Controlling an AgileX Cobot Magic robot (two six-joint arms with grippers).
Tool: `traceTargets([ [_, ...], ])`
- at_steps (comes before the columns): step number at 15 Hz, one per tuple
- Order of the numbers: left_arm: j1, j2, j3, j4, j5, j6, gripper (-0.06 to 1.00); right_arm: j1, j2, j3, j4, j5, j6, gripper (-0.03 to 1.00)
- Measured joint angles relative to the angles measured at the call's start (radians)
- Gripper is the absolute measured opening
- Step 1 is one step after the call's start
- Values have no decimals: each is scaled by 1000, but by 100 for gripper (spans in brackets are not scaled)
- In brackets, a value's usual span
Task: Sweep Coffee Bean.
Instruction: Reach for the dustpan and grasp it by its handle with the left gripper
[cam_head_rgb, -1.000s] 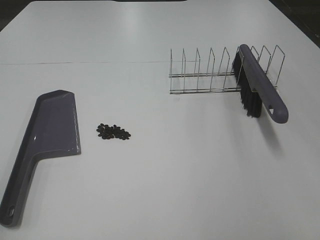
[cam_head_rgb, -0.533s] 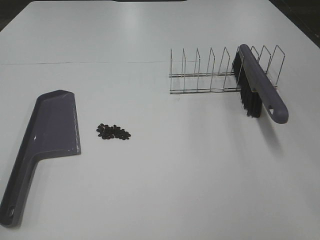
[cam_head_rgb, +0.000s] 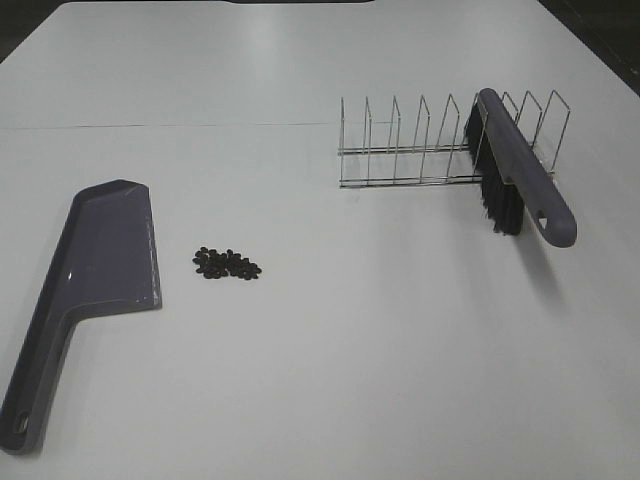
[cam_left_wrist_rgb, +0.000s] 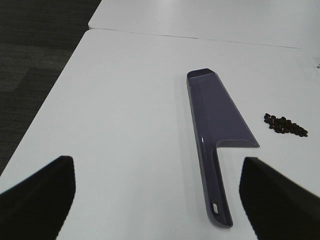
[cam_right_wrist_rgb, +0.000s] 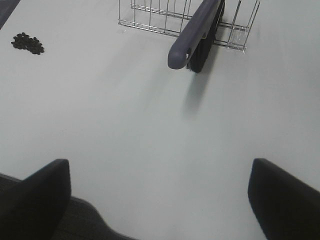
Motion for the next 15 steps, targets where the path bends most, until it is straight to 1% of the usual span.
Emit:
traceTargets([
  [7, 0, 0, 0, 0, 0, 0, 81, 0, 0, 0, 0, 0, 4, 82],
  [15, 0, 0, 0, 0, 0, 0, 81, 0, 0, 0, 1, 0, 4, 82],
])
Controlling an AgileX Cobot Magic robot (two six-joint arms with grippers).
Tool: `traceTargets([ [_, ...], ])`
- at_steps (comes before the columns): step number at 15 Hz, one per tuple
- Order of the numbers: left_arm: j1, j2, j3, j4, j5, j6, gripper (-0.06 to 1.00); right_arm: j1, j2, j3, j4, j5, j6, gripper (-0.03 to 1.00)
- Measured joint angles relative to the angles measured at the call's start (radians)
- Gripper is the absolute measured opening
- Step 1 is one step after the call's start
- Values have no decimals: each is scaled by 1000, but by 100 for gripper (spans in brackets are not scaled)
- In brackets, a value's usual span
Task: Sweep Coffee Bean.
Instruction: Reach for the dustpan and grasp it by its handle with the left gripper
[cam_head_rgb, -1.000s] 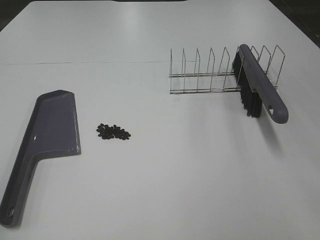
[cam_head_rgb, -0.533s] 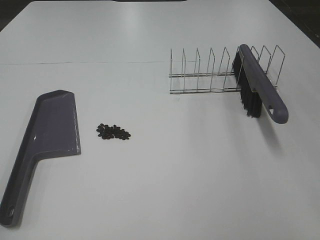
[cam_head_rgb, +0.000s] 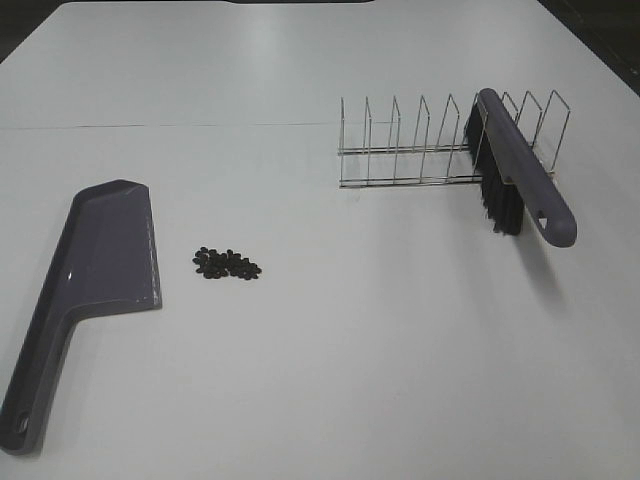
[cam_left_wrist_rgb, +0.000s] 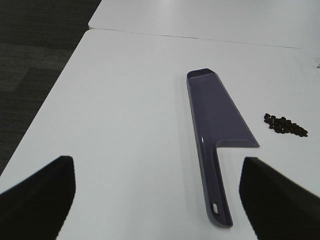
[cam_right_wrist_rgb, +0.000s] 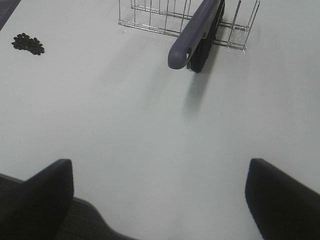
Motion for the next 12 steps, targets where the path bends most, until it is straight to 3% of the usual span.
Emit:
traceTargets([
  [5, 0, 2, 0, 0, 0, 0, 81, 0, 0, 0, -1, 0, 19, 81],
  [12, 0, 232, 1, 0, 0, 0, 81, 0, 0, 0, -1, 0, 19, 80],
])
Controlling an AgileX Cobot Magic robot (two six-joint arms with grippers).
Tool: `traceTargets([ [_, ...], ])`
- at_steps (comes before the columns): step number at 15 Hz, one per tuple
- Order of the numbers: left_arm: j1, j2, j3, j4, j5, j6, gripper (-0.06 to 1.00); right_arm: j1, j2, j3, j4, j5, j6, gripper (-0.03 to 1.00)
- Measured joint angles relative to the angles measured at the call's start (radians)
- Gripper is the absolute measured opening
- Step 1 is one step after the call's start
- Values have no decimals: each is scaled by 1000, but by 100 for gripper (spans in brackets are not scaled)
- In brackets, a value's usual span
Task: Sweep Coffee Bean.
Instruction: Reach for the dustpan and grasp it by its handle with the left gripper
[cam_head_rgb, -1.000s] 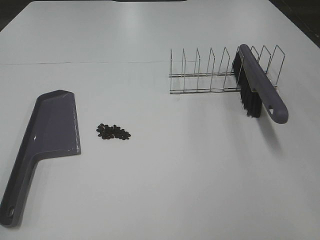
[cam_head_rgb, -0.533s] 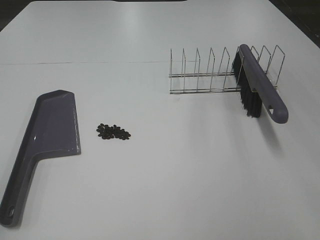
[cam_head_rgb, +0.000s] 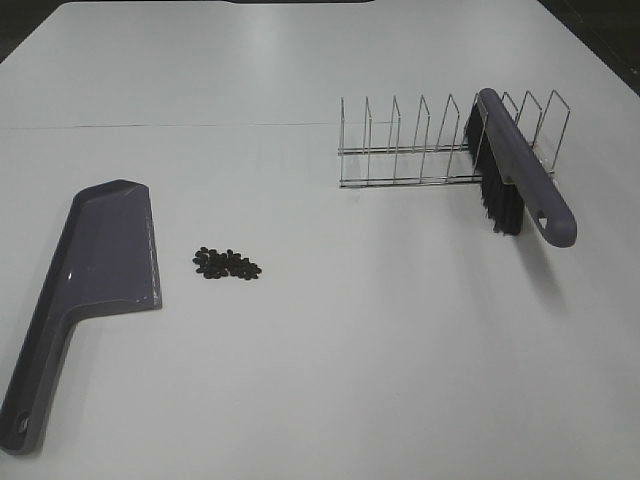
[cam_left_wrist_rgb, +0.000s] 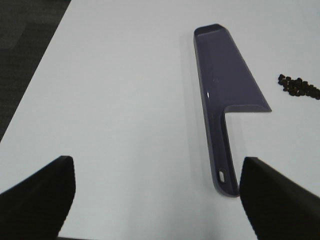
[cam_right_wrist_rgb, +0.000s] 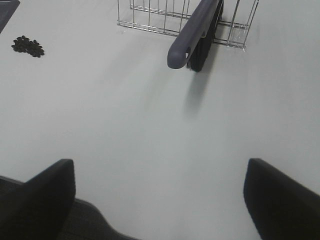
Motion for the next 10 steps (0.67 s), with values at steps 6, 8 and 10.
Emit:
traceTargets([
  [6, 0, 191, 0, -1, 0, -13, 81, 0, 0, 0, 0, 0, 0, 79],
  [8, 0, 254, 0, 1, 0, -43, 81, 0, 0, 0, 0, 0, 0, 79],
  [10, 0, 339, 0, 1, 1, -69, 81, 0, 0, 0, 0, 0, 0, 79],
])
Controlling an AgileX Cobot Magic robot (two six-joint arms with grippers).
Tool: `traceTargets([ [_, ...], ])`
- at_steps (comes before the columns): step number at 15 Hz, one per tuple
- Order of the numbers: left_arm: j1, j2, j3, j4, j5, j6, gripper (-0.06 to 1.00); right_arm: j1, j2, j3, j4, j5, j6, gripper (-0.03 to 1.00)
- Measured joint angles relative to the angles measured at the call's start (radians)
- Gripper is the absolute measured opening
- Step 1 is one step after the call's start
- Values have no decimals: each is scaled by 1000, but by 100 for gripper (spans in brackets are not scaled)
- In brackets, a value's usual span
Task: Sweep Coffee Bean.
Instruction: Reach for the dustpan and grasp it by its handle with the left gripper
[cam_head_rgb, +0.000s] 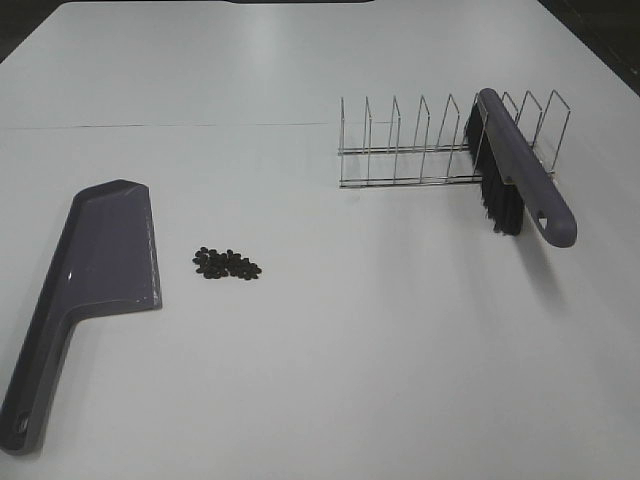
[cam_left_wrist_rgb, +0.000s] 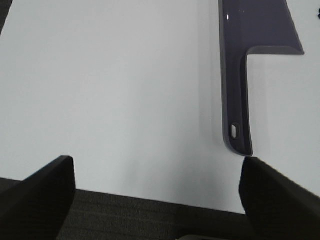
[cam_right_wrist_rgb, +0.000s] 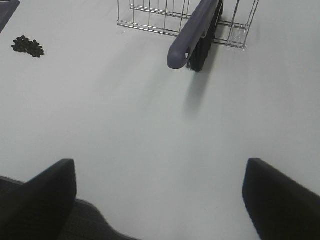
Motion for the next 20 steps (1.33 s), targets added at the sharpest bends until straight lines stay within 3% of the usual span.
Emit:
traceTargets([
  [5, 0, 204, -9, -3, -4, -51, 81, 0, 0, 0, 0, 0, 0, 79],
  [9, 0, 443, -68, -22, -91, -80, 81, 0, 0, 0, 0, 0, 0, 79],
  [13, 0, 635, -139, -93, -163, -81, 81, 0, 0, 0, 0, 0, 0, 79],
  [15, 0, 779, -177, -168, -229, -70, 81, 0, 0, 0, 0, 0, 0, 79],
  [20, 0, 923, -224, -185, -282, -69, 81, 0, 0, 0, 0, 0, 0, 79],
])
